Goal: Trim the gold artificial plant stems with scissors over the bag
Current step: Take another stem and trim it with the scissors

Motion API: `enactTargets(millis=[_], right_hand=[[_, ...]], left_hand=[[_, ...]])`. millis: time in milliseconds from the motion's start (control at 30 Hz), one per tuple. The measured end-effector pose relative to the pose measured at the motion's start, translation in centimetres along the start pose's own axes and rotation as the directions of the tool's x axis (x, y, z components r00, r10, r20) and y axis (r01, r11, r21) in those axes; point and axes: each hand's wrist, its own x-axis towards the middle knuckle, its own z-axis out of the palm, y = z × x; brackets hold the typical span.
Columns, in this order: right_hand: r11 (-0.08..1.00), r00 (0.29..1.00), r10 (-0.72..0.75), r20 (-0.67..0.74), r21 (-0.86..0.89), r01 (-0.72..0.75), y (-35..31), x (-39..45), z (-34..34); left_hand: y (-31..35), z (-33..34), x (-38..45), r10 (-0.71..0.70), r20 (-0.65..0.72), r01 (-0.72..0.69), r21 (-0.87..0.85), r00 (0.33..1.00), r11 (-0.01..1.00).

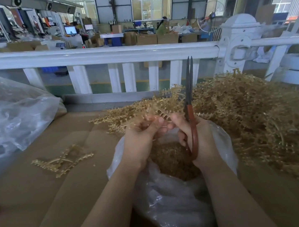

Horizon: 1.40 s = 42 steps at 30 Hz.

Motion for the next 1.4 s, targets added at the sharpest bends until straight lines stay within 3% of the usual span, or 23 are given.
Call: enactTargets(millis=[200, 533, 800, 1033, 1200, 1400], right_hand=[[0.999, 1.0, 0.026, -0.013, -0.023, -0.027, 0.2, 0.3, -0.7], [0.99, 0.999, -0.005, 0.054, -0.138, 0.012, 0.6, 0.4, -0.6], [0.983, 1.0, -0.012, 0.017, -0.182, 0.015, 1.2, 0.7, -0.5], [0.986, 1.0, 0.018, -0.017, -0.167, -0.02, 0.6, 0.4, -0.1], [0.98, 0.999, 0.017, -0.05, -0.198, -0.026, 0.6, 0.4, 0.0], [0.905, 0.997, -0.074, -0.025, -0.421, 0.057, 0.6, 0.3, -0.2]], left_hand=[[-0.3, -0.6, 0.3, -0.013, -0.093, 0.014, 0.01, 0.996, 1.0], [0.0, -0.7, 0.0, 0.002, 0.017, -0.002, -0.007, 1.0, 1.0], [0.4, -0.8, -0.3, -0.153, 0.109, 0.164, -0.094, 0.982, 0.982], [0.2, -0.9, -0.1, -0.133, 0.083, 0.142, -0.107, 0.988, 0.984], [0.6, -1.1, -0.3, -0.08, 0.187, 0.104, -0.125, 0.979, 0.987], [0.7, -1.4, 0.0, -0.086, 0.05, 0.094, -0.19, 0.995, 0.977]])
